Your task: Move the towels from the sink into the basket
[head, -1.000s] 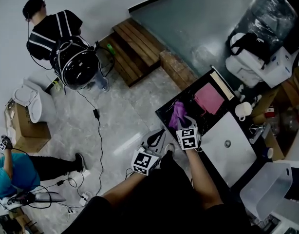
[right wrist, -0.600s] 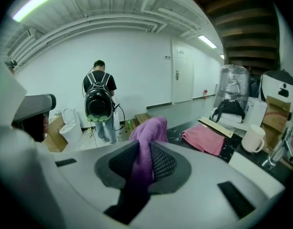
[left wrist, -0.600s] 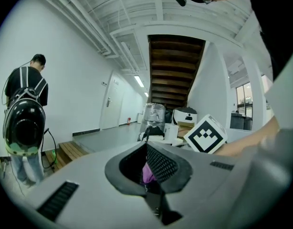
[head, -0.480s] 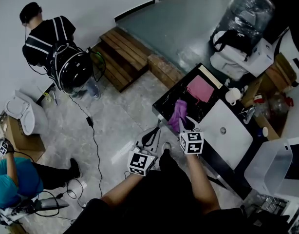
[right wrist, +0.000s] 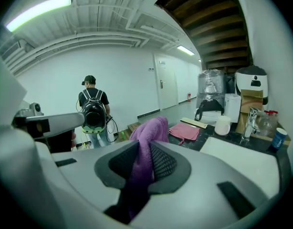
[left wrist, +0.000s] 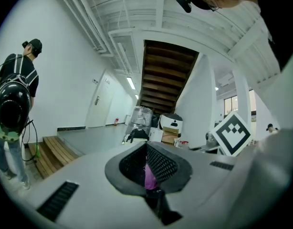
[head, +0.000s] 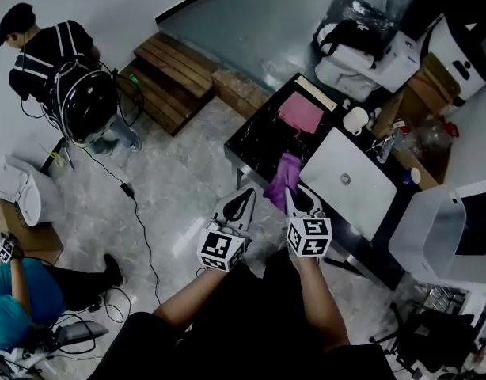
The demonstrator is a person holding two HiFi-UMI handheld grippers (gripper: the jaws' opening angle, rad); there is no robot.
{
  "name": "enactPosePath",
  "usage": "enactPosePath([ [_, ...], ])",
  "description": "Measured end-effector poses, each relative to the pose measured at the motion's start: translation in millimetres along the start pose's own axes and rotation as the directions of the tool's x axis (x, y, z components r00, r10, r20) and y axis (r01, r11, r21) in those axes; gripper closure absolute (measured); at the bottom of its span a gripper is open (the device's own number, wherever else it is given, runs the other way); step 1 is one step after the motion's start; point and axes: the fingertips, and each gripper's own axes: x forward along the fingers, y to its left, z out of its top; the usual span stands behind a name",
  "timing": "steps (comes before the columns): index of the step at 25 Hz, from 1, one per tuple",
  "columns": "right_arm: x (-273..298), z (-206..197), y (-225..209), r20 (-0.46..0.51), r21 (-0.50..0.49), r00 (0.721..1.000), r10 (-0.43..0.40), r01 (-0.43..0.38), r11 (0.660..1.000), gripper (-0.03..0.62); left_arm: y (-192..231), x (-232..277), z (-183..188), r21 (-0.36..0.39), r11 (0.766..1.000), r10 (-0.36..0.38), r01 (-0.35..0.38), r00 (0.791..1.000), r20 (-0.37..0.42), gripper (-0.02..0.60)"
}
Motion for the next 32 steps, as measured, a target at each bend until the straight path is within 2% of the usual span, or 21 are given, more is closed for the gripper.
enactPosePath([
  [3, -21, -1, -12, 0.031, 0.011, 0.999, 0.019, -0.019, 1.0, 0.514, -27, 7, 0, 0.025, 0.999, -0.022, 0.022, 1.0, 0.001, 0.568],
  [8, -62, 2, -45, 0.092, 0.032, 0.996, 0.006, -0.009, 0.999, 0.514, -77, 24, -2, 0.061, 0.996, -0.058, 0.059, 0.998, -0.005, 0.569],
  [17, -162, -1, -128, 0.164, 0.065, 0.982, -0.096, 0.086, 0.994, 0.514, -204, 56, -15, 0.069, 0.982, -0.177, 0.178, 0.984, -0.03, 0.569],
  [25, -252, -1, -205, 0.24, 0.088, 0.953, -0.186, 0.169, 0.982, 0.514, -315, 97, -12, 0.096, 0.951, -0.292, 0.293, 0.956, -0.023, 0.569],
  [32, -322, -11, -271, 0.282, 0.114, 0.925, -0.255, 0.232, 0.966, 0.514, -422, 129, -23, 0.134, 0.898, -0.416, 0.419, 0.908, -0.045, 0.569],
])
